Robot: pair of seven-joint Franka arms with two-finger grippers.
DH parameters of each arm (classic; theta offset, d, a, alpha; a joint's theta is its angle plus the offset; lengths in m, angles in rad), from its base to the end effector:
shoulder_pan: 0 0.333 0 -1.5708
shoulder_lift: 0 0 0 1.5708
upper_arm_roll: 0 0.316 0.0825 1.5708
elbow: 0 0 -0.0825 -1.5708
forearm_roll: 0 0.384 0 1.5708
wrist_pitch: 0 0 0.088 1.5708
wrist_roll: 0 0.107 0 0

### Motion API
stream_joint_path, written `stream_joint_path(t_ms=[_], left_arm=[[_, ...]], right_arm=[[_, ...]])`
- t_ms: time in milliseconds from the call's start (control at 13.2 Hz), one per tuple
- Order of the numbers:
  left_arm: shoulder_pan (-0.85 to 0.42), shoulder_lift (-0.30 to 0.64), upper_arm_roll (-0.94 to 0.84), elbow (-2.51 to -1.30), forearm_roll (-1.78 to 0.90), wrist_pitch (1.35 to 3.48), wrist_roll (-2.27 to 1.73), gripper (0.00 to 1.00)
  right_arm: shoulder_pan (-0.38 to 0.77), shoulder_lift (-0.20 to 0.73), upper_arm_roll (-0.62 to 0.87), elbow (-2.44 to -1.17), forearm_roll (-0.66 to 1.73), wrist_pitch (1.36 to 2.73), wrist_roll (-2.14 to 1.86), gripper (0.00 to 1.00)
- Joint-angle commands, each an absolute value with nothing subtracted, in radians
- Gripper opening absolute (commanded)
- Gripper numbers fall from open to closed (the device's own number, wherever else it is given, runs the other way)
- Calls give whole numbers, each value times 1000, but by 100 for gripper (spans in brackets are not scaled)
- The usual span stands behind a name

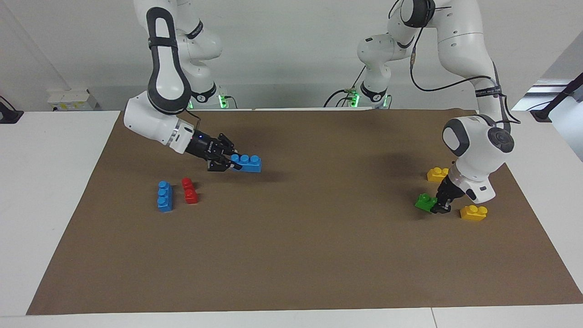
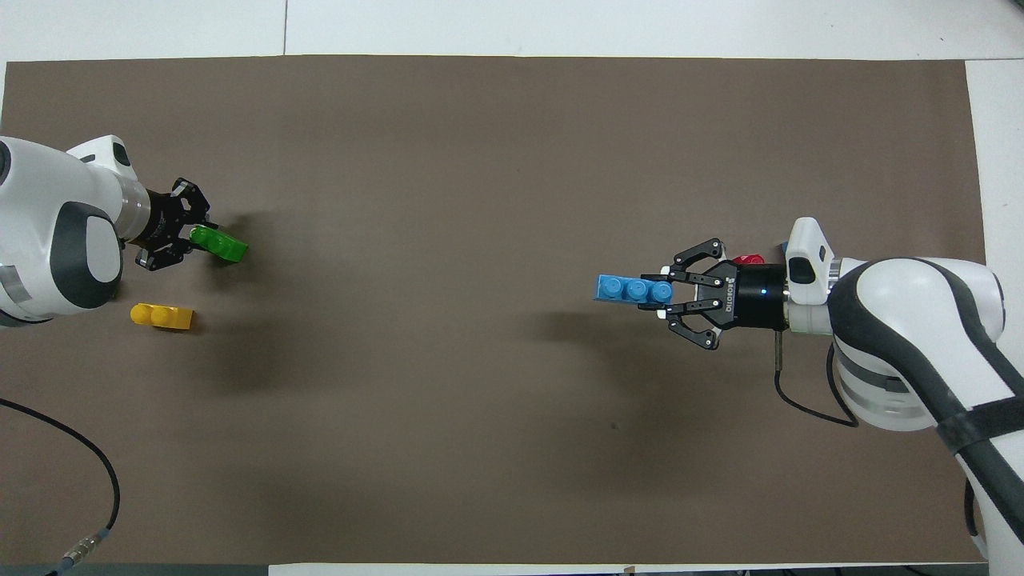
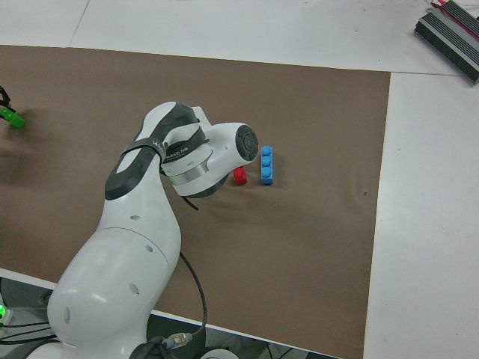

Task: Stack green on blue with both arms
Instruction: 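Lift the blue brick with the right gripper while the left gripper lifts the green brick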

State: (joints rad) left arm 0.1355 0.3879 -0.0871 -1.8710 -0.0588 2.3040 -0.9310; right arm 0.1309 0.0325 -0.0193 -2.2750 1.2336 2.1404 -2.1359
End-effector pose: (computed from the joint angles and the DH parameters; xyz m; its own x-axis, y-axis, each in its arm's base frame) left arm 0.6368 0.0331 0.3122 0.5201 0.8533 -0.0364 0.8526 -0.5161 0.0822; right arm 0.5130 0.0980 0.3502 0.0748 0.5643 0.8222 0.9896 -0.1433 0.0083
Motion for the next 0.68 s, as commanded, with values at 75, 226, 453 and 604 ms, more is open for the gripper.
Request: stream_joint_path(t_ms=[75, 226, 453, 604], left_arm=[[138, 374, -94, -1875, -69, 2301, -950, 0], [130, 336, -92, -1870, -71, 2257, -953, 0], [123, 258, -94, -1870, -69, 2171, -979, 0], [104, 223, -100, -1853, -69, 2088, -995, 0]], right_arm=[[224, 101, -23, -2226, 1336, 2262, -2109, 0], [288, 155, -23, -2195, 1422, 2338, -2109, 0], [359, 231, -21, -2137, 1508, 2419, -2114, 0], [368, 256, -23, -2106, 1526, 2433, -2118, 0]])
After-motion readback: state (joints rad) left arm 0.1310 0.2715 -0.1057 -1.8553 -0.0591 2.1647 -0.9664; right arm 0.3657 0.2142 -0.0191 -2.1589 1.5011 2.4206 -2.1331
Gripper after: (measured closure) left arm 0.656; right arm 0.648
